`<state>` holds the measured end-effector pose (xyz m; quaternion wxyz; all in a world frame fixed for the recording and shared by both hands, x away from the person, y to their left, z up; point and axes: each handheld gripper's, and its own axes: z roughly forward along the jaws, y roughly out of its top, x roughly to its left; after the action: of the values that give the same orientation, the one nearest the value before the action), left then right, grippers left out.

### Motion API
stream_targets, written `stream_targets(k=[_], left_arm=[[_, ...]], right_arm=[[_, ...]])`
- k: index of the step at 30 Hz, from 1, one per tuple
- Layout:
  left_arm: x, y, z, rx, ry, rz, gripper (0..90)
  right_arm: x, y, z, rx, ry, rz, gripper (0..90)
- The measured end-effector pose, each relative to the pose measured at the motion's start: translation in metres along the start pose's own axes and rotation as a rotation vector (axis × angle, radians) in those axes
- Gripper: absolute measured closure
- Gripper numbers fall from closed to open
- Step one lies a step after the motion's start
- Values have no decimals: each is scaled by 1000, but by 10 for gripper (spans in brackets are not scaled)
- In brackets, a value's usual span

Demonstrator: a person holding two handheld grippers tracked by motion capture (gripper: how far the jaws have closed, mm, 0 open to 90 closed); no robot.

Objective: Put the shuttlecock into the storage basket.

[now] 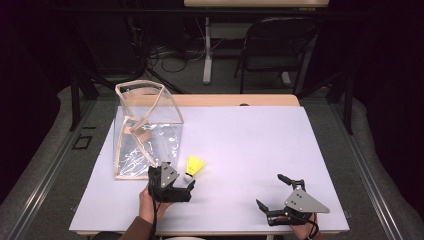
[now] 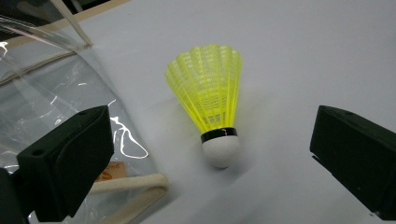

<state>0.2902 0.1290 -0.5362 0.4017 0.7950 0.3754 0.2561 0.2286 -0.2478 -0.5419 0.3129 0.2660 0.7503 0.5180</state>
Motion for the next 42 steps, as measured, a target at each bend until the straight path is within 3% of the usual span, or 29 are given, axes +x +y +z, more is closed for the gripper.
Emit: stream_targets(k=[11,16,22,33,42], left_arm=[[-5,5,12,35,-30,12,17],[-8,7,18,48,-35,20,131],[-9,7,26,100,-29,7,242],[-7,3,39,178,-23,-72,383],[-7,0,41,180,-13,-104,498]], right_arm=[[0,0,1,5,0,-1,0],[0,0,1,10,2,3,0],[0,0,1,13,2,0,0],[1,-1,2,17,4,-2,2],[1,0,2,21,4,-5,4]])
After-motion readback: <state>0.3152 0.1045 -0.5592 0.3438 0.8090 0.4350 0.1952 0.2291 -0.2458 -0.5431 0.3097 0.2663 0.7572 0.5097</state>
